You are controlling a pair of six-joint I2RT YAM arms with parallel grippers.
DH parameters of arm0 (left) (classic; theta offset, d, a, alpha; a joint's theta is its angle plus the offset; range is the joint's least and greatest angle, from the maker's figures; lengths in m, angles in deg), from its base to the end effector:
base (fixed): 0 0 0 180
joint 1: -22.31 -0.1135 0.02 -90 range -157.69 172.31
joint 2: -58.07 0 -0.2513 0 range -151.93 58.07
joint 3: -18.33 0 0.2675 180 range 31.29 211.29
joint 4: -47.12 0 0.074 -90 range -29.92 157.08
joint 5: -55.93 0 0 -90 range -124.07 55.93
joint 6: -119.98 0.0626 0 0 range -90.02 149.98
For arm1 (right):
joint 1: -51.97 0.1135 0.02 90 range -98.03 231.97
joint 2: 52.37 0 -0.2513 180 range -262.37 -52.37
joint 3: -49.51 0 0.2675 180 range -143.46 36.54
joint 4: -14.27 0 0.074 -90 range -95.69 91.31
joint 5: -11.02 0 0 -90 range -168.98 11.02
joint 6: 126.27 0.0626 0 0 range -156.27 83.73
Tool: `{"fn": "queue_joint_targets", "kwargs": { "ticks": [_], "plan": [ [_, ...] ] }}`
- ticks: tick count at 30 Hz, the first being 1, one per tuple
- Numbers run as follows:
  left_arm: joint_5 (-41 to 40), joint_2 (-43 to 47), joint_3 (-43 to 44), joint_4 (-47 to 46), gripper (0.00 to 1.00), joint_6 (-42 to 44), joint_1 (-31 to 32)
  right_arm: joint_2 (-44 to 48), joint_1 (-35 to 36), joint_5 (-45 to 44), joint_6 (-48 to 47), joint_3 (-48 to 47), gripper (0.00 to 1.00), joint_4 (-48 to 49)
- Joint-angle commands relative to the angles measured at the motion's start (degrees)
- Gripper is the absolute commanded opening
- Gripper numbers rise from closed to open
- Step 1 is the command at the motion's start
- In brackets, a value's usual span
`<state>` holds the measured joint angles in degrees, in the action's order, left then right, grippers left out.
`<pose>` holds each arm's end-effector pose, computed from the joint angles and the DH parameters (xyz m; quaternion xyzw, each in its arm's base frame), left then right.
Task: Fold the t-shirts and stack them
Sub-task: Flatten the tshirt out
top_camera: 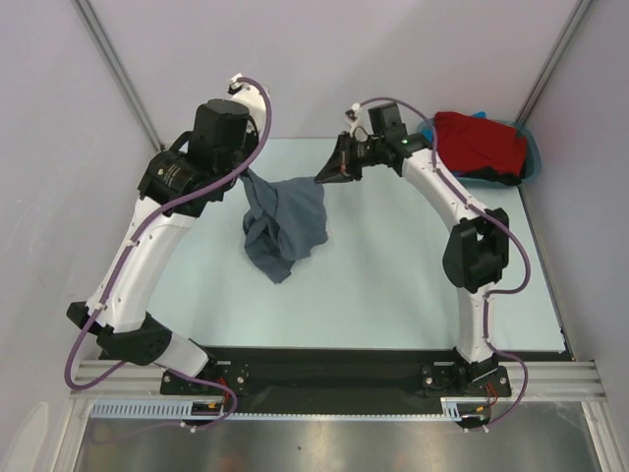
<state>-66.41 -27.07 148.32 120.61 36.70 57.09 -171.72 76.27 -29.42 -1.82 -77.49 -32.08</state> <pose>0.2653 -0.1435 0.4917 0.1598 0.8228 0.1136 0.5335 0.4340 0.2482 0.2965 -0.1083 0.8313 0.5220 0.1571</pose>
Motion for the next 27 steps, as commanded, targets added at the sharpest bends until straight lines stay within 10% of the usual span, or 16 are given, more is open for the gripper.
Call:
{"fn": "queue_joint_targets", "kwargs": {
  "ticks": [1,3,7,9,17,20,27],
  "plan": [
    [-1.9,2.8,0.1,-2.5,0.12,1.5,-0.7,5.4,-1.0,-6.5,-5.4,-3.6,0.00,-4.1],
    [-1.7,2.8,0.0,-2.5,0.12,1.4,-0.7,5.5,-1.8,-6.6,-5.0,-4.1,0.00,-4.3],
    [0.7,2.4,0.4,-2.7,0.13,0.9,-0.8,4.0,-2.0,-7.0,-5.0,-4.8,0.77,-5.7],
    [1.9,1.7,0.9,-2.5,0.13,0.0,-0.8,2.9,-2.1,-7.3,-5.3,-6.0,0.92,-7.8],
    [3.9,0.0,1.4,-0.8,0.36,-1.7,-0.7,-0.2,-2.2,-11.9,-8.4,-9.1,0.97,-15.5],
    [4.0,0.2,1.6,-0.4,0.96,-2.1,-0.8,-0.8,-2.4,-11.5,-8.6,-9.0,0.98,-16.3],
    [6.0,-1.2,0.2,0.0,1.00,-3.4,-0.8,-7.2,-2.4,-10.6,-8.5,-9.9,0.97,-21.9]
  ]
}}
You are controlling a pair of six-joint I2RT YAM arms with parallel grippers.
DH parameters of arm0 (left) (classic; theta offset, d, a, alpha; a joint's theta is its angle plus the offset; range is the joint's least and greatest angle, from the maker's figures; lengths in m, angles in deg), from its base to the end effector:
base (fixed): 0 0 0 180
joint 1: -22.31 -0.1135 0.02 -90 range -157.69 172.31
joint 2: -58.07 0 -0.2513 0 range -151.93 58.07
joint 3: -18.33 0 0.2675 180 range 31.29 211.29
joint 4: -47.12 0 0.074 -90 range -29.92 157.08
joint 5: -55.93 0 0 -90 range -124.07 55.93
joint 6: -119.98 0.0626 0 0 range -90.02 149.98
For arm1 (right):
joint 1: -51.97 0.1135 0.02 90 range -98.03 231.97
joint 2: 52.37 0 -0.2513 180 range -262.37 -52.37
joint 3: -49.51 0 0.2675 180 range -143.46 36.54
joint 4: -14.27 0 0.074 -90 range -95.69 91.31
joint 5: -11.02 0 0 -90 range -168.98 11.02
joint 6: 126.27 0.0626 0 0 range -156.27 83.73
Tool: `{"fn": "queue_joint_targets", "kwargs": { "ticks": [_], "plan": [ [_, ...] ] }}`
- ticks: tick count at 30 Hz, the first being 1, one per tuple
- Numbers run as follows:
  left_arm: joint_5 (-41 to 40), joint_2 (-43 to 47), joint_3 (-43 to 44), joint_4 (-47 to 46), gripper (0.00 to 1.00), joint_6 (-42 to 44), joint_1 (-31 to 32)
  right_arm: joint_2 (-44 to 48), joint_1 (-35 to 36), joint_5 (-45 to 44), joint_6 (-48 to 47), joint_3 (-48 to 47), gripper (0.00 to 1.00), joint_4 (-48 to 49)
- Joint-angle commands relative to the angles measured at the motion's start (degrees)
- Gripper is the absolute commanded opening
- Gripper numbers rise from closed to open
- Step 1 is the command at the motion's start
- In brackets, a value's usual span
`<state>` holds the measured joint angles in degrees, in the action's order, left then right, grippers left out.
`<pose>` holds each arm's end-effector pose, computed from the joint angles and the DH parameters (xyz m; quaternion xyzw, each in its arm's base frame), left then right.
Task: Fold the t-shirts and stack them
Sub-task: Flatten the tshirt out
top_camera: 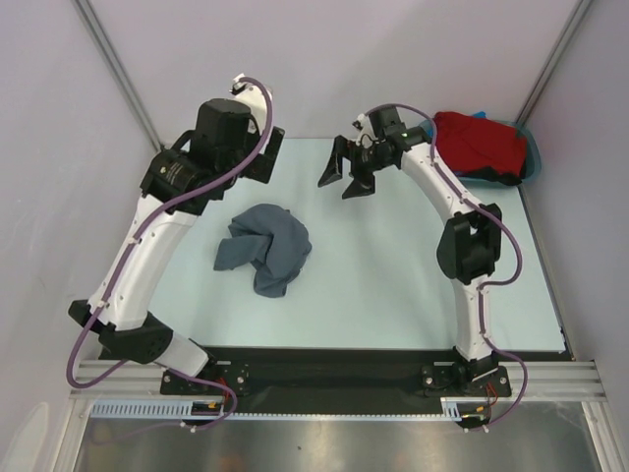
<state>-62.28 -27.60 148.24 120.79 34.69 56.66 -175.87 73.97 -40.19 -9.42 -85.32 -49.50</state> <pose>0.2686 -0.1478 0.4872 0.1641 0.8304 0.0783 0.5267 0.4450 0.2221 0.2783 -0.0690 0.8968 0.4118 0.1465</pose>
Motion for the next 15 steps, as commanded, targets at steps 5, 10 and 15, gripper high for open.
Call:
{"fn": "queue_joint_targets", "kwargs": {
  "ticks": [5,10,15],
  "plan": [
    [-1.3,-3.4,-0.6,0.6,1.00,-3.4,-0.6,-7.9,0.4,4.2,-1.2,-4.1,0.93,-6.1],
    [-2.7,-8.1,2.4,5.3,1.00,-11.6,-4.5,-11.1,4.2,-2.2,-5.8,-13.8,0.93,-15.4],
    [0.6,-10.7,1.0,8.4,1.00,-16.5,-7.8,-11.1,7.1,-7.1,-9.8,-15.7,0.90,-19.5]
  ]
}}
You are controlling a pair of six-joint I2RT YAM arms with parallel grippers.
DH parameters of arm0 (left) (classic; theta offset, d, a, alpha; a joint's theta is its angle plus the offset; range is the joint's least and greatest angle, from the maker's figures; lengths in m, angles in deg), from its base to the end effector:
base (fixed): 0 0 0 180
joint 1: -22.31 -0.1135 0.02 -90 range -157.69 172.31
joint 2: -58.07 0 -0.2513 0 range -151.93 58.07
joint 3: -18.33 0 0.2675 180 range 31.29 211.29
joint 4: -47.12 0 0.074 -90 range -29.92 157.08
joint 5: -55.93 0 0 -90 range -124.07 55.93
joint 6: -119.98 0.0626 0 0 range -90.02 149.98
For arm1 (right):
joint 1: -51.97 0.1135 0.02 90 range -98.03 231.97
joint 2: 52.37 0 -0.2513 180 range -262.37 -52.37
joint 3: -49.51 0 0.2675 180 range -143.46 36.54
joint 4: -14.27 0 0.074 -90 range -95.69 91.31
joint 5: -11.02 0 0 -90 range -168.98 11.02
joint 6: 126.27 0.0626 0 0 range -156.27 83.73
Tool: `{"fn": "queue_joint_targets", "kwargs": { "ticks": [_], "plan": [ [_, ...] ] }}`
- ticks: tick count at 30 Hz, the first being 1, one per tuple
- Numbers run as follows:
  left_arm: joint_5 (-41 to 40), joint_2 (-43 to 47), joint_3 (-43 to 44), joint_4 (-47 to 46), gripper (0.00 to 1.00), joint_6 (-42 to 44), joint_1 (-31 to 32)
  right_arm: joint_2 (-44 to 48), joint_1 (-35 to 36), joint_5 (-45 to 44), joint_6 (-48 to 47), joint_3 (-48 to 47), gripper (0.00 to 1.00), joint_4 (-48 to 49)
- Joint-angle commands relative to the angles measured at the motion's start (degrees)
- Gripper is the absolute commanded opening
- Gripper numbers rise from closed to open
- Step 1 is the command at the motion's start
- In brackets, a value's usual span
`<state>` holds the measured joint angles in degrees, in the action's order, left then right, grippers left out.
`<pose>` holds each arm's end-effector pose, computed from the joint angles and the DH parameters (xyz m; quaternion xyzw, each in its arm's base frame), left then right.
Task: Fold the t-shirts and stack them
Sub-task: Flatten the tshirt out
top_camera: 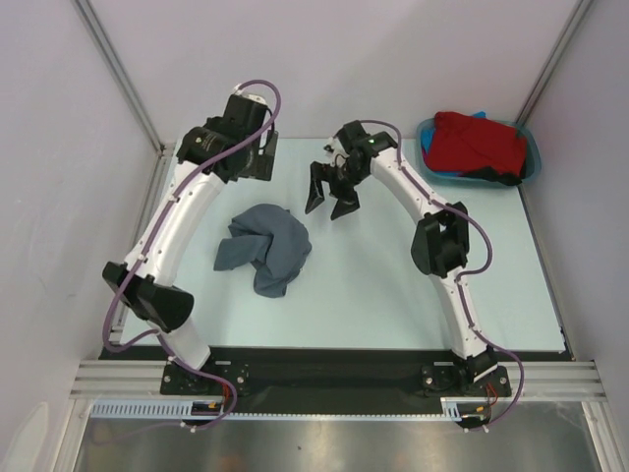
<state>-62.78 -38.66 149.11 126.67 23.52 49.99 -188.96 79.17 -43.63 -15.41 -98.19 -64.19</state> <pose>0.3340 -0.1413 0.4209 0.0728 0.8986 0.1117 0.4180 0.4399 0.2668 0.2223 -0.1112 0.9295 0.3481 0.0497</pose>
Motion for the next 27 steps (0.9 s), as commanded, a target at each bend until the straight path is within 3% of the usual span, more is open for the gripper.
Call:
{"fn": "queue_joint_targets", "kwargs": {
  "ticks": [1,20,27],
  "plan": [
    [1.5,0.2,-0.9,2.1,1.00,-5.4,-1.1,2.2,2.4,-4.1,-4.2,-2.9,0.89,-4.9],
    [23.9,-4.4,-19.2,-4.7,1.00,-13.1,-5.9,7.0,3.0,-11.5,-6.1,-0.4,0.89,-4.8],
    [32.7,-1.7,-24.7,-9.9,1.00,-14.8,-5.9,7.4,3.0,-14.6,-5.3,0.6,0.86,-4.1]
  ]
}}
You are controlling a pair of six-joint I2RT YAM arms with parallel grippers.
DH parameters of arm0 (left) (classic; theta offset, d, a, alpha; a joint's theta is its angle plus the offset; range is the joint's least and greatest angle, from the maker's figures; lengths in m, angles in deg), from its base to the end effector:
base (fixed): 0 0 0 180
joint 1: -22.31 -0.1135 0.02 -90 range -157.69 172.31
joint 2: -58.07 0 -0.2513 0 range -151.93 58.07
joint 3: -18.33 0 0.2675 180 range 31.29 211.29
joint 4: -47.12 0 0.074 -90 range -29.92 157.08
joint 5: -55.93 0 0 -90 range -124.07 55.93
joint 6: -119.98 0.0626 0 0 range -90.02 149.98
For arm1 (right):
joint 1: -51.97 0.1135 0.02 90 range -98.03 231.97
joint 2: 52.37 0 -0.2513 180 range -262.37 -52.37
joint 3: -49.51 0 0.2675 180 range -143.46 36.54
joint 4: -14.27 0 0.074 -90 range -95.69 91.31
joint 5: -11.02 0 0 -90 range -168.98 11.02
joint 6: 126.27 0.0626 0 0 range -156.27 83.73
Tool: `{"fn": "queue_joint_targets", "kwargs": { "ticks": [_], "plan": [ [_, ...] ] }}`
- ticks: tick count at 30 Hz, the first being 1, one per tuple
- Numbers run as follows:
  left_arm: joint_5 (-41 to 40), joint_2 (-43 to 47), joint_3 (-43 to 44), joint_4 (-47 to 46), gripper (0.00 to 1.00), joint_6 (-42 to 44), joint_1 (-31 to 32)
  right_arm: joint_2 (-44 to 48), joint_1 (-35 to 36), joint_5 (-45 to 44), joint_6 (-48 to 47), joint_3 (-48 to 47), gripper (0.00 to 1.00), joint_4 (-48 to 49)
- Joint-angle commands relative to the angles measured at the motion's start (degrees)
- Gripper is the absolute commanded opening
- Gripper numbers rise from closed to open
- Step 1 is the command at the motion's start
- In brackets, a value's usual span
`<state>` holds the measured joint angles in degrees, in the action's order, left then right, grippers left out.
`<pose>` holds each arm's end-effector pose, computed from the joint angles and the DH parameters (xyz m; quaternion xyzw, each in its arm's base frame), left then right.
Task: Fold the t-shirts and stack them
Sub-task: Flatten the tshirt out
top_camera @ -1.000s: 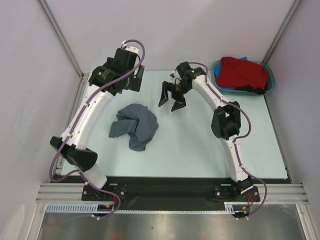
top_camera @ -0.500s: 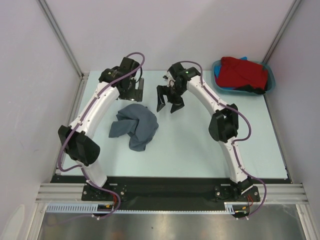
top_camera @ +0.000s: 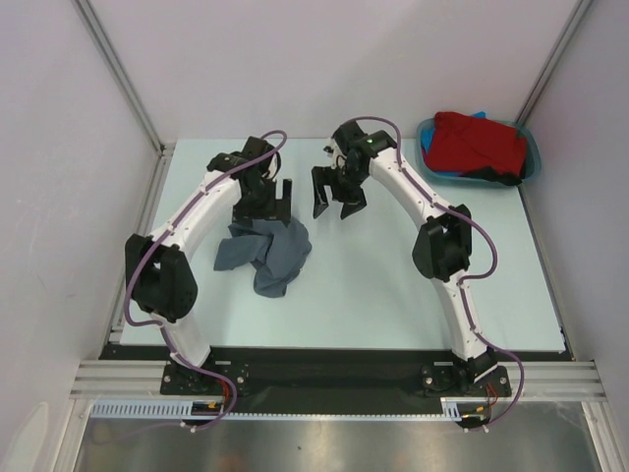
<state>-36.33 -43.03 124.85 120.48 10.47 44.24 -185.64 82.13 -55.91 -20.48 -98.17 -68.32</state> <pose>0.3590 -0.1419 0.2588 0.0170 0.9812 -0.0496 0.1858 0.4202 0.2725 0.2409 -0.1579 0.9498 0.2532 0.0941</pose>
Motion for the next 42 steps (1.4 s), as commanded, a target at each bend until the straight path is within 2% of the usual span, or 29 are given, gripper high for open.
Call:
{"fn": "queue_joint_targets", "kwargs": {
  "ticks": [1,3,16,19,20,22,23,24,32,42],
  "plan": [
    [7.7,2.0,-0.4,-3.5,1.00,-1.8,-0.1,4.1,0.1,-2.4,-0.1,0.9,0.86,0.3],
    [9.9,1.7,-1.2,-3.5,1.00,-2.0,0.0,4.2,0.2,-2.6,0.1,1.4,0.85,0.9],
    [11.9,2.0,-6.7,-6.6,1.00,-1.6,0.2,4.3,0.1,-2.9,1.2,1.6,0.84,1.9],
    [12.1,1.2,-6.2,-7.0,0.84,-1.4,0.2,4.2,0.1,-2.9,1.3,1.6,0.84,1.9],
    [12.2,0.8,-6.0,-7.1,0.66,-1.3,0.1,4.2,0.1,-2.9,1.6,1.6,0.83,2.0],
    [12.2,0.0,-5.6,-7.0,0.49,-1.2,0.2,4.2,0.1,-3.0,1.7,1.6,0.83,1.9],
    [12.2,-0.2,-5.2,-6.9,0.30,-1.2,0.2,4.2,0.0,-3.1,1.8,1.6,0.83,1.9],
    [12.2,-0.5,-5.1,-6.9,0.24,-1.1,0.1,4.2,0.1,-3.1,1.9,1.6,0.83,1.9],
    [12.6,-3.0,-3.3,-6.5,0.01,0.3,0.1,4.6,-0.4,-3.8,2.3,1.9,0.82,2.0],
    [14.5,-4.2,1.6,-8.0,0.00,3.2,0.1,5.2,-0.1,-2.5,2.6,2.4,0.73,2.9]
  ]
}}
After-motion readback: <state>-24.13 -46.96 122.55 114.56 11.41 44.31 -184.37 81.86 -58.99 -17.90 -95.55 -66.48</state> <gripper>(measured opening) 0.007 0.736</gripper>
